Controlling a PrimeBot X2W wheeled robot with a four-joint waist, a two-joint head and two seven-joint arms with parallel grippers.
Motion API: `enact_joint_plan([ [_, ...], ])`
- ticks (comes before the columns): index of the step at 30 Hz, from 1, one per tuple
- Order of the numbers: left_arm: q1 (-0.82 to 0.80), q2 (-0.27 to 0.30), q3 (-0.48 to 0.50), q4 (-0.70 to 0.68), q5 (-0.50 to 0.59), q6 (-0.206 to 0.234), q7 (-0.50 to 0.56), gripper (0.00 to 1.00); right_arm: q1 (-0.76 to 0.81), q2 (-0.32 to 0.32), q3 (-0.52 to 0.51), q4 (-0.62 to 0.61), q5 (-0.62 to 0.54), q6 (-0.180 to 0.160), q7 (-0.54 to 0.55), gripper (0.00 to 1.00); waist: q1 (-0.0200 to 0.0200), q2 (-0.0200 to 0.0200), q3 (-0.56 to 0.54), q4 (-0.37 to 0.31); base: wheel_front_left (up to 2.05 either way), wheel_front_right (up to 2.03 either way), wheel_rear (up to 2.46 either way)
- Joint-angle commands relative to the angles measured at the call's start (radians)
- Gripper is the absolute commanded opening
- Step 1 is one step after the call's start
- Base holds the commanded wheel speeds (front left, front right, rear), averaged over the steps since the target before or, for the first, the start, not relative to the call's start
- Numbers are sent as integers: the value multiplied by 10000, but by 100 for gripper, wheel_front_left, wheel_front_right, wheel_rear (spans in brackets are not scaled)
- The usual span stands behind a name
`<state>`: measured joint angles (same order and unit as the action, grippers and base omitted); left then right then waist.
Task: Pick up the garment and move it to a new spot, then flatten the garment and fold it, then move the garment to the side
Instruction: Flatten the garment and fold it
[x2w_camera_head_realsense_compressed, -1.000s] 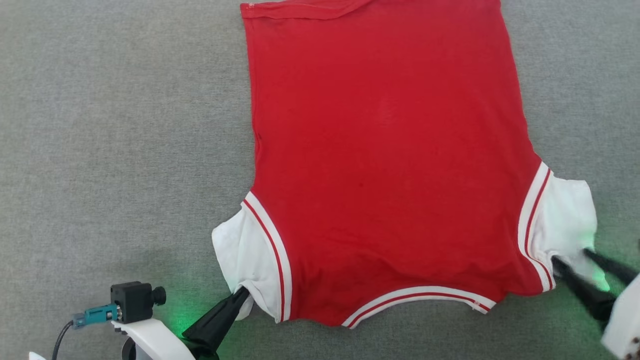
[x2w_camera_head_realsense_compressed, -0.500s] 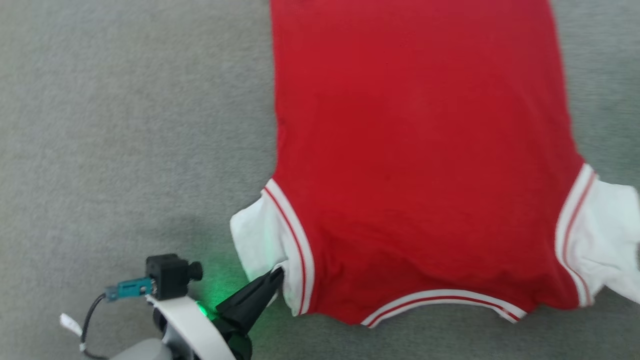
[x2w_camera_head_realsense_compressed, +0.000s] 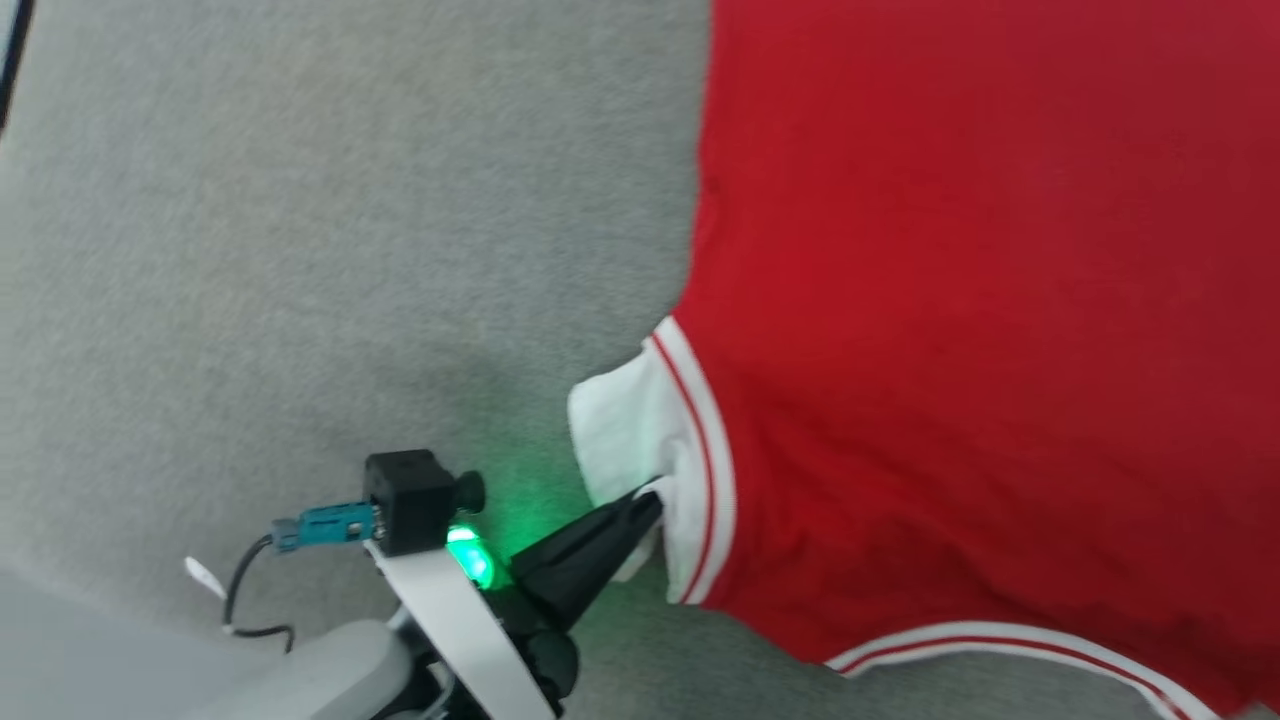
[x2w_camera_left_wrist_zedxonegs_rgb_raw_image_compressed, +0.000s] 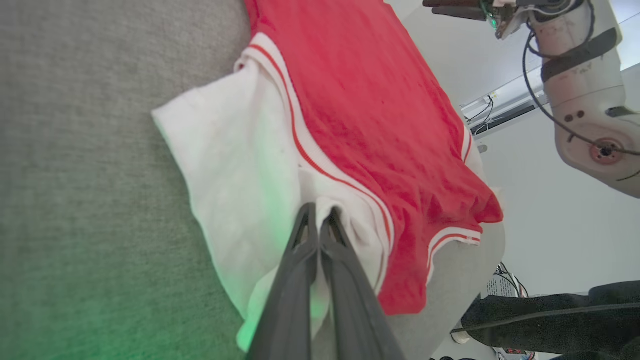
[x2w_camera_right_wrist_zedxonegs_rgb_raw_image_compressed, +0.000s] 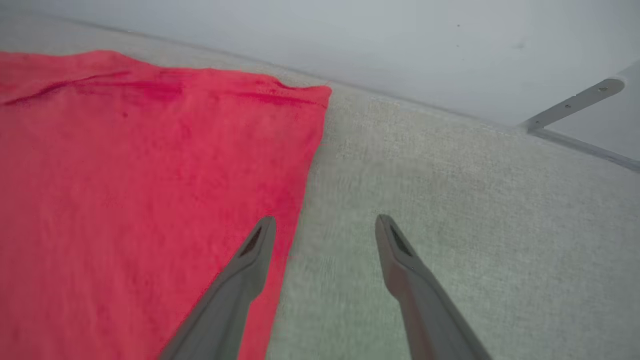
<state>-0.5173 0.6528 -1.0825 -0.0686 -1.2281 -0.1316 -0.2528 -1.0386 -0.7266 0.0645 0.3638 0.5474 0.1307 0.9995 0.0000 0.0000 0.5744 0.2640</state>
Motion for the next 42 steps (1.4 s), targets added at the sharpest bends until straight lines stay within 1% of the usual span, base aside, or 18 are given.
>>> enact_joint_plan([
  [1,-223,-133,-120,-64,85,21,-40,0,-453,27,-17,385,-181,1,54,100,0,0,586,634,0,0,0],
  [3,-342,-241,-264,-207,-113,21,-60,0,-945,97,-9,1093,-420,1,126,100,0,0,704,854,0,0,0],
  [6,-473,-227,-403,-290,-195,21,-98,0,-1559,133,4,1905,-809,1,-5,100,0,0,816,1078,0,0,0],
  [11,-626,-205,-458,-541,-262,21,-123,0,-2070,379,291,3044,-1259,1,204,100,0,0,1066,1236,0,0,0],
  [13,-643,-166,-485,-611,-218,21,-129,0,-2197,402,536,3418,-1465,1,393,100,0,0,1153,1247,0,0,0],
  [16,-685,-171,-402,-670,-193,21,-127,0,-2325,466,654,3615,-1545,1,418,100,0,0,1216,1242,0,0,0],
  [17,-699,-177,-350,-700,-170,21,-129,0,-2399,494,680,3702,-1573,1,376,82,0,0,1244,1236,0,0,0],
  [18,-719,-173,-322,-712,-137,21,-130,0,-2473,530,743,3780,-1580,1,381,39,0,0,1274,1228,0,0,0],
  [19,-732,-178,-301,-715,-109,21,-130,0,-2521,546,807,3820,-1573,1,348,0,0,0,1298,1211,0,0,0],
  [22,-727,-186,-154,-706,-83,21,-132,0,-2727,506,851,3906,-1478,-1,104,0,0,0,1318,1085,0,0,0],
  [25,-634,-258,70,-710,-151,21,-133,0,-2949,487,671,3983,-1360,-13,-432,0,0,0,1211,912,0,0,0],
  [27,-469,-151,194,-557,-166,21,-132,0,-2834,556,765,3919,-1126,-10,-643,0,0,0,1004,748,0,0,0],
  [29,-311,-106,341,-478,-188,21,-132,0,-2707,442,1005,3717,-843,-10,-796,0,0,0,793,582,0,0,0],
  [30,-179,10,447,-451,-209,21,-134,0,-2441,287,1361,3379,-422,-9,-840,0,0,0,541,382,0,0,0],
  [33,57,174,648,-471,-187,21,-134,0,-1813,-146,1868,2646,375,-3,-787,0,0,0,188,63,0,0,0],
  [37,384,492,894,-508,-166,21,-133,0,-524,-964,2540,1357,1519,-1,-736,0,0,0,-253,-395,0,0,0],
  [42,800,850,1126,-535,-192,21,-133,0,1608,-1936,2899,-326,2804,-1,-867,0,0,0,-745,-922,0,0,0],
])
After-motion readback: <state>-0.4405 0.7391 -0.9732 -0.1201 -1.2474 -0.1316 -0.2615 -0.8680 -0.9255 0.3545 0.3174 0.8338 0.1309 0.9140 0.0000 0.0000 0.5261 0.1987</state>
